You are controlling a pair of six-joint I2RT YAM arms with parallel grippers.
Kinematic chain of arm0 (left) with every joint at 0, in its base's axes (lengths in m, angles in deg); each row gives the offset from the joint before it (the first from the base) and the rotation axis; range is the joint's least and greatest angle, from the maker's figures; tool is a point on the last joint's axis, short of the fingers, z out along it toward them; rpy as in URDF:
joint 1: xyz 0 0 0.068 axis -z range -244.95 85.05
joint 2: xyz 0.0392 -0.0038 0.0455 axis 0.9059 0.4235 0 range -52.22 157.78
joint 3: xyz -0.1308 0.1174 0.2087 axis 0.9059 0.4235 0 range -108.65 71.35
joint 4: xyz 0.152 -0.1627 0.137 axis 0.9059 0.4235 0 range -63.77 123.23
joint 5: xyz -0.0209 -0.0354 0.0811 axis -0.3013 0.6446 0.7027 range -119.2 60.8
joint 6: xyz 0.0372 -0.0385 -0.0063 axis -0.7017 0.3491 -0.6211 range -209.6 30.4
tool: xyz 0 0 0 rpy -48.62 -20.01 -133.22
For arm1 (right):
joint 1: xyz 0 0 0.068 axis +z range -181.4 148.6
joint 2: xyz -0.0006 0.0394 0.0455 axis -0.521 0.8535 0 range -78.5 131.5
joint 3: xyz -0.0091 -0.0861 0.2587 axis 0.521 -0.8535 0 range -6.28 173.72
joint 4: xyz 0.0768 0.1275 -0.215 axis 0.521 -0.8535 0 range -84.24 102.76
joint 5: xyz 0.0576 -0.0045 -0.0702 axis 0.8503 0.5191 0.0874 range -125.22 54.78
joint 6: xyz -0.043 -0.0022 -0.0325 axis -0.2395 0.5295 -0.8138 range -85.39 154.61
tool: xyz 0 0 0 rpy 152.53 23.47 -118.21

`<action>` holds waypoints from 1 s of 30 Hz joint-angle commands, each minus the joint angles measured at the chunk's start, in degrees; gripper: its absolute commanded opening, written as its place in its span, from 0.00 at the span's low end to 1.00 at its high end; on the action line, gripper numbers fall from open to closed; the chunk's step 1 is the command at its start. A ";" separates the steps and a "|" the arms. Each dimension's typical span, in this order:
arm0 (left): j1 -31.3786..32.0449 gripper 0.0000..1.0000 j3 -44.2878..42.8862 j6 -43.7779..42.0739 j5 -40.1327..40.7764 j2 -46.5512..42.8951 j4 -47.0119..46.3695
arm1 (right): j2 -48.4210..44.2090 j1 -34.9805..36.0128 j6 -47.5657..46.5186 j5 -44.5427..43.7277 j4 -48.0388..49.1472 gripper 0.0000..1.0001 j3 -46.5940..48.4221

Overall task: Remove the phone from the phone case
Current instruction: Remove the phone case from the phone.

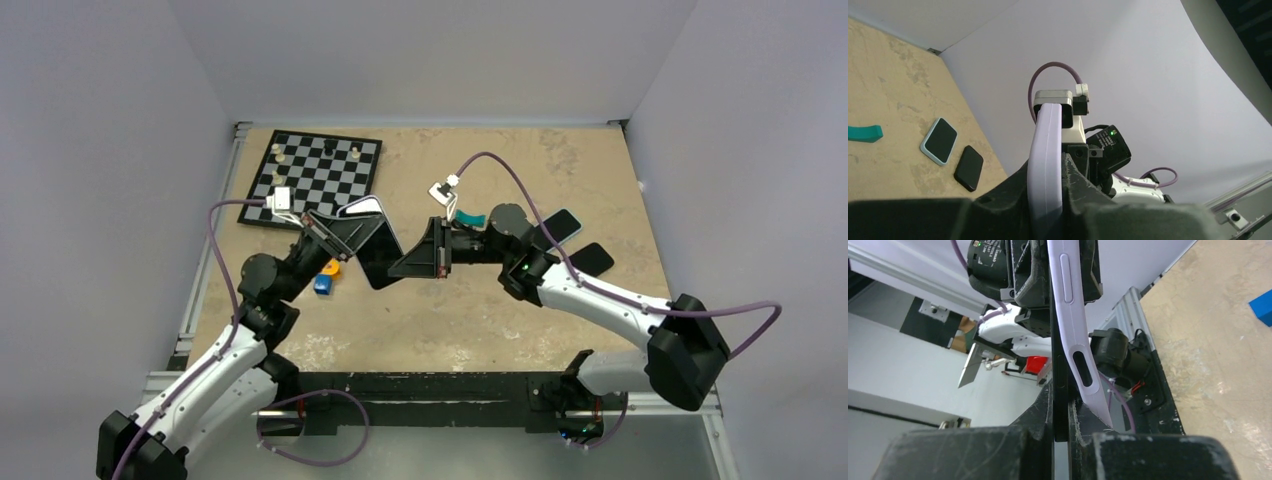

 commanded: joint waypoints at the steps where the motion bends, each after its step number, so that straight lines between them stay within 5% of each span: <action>1: 1.95 0.33 -1.29 -3.25 -10.68 -2.42 1.30 | 1.70 0.29 1.52 -2.36 6.77 0.00 3.77; 4: 1.83 0.68 -2.23 -9.85 -9.88 -7.73 11.29 | 0.92 -1.50 2.28 1.06 8.24 0.00 2.48; 10: 1.62 0.82 -4.56 -23.77 -3.49 -22.35 33.98 | -2.30 -5.35 3.02 7.93 7.90 0.00 1.31; 14: 1.68 0.80 -3.86 -27.05 -3.00 -27.97 39.34 | -3.48 -6.25 3.27 9.74 7.06 0.00 2.45; 18: 1.60 0.64 -3.36 -26.99 -7.90 -26.19 36.33 | -3.71 -6.27 4.44 10.03 8.07 0.00 3.19; 23: 1.63 0.67 -3.85 -25.60 -13.24 -21.57 27.41 | -2.56 -6.25 8.01 9.84 12.69 0.00 2.93; 30: 1.61 0.46 -3.45 -25.28 -14.76 -19.74 25.14 | -1.51 -6.25 12.85 10.45 18.93 0.00 2.55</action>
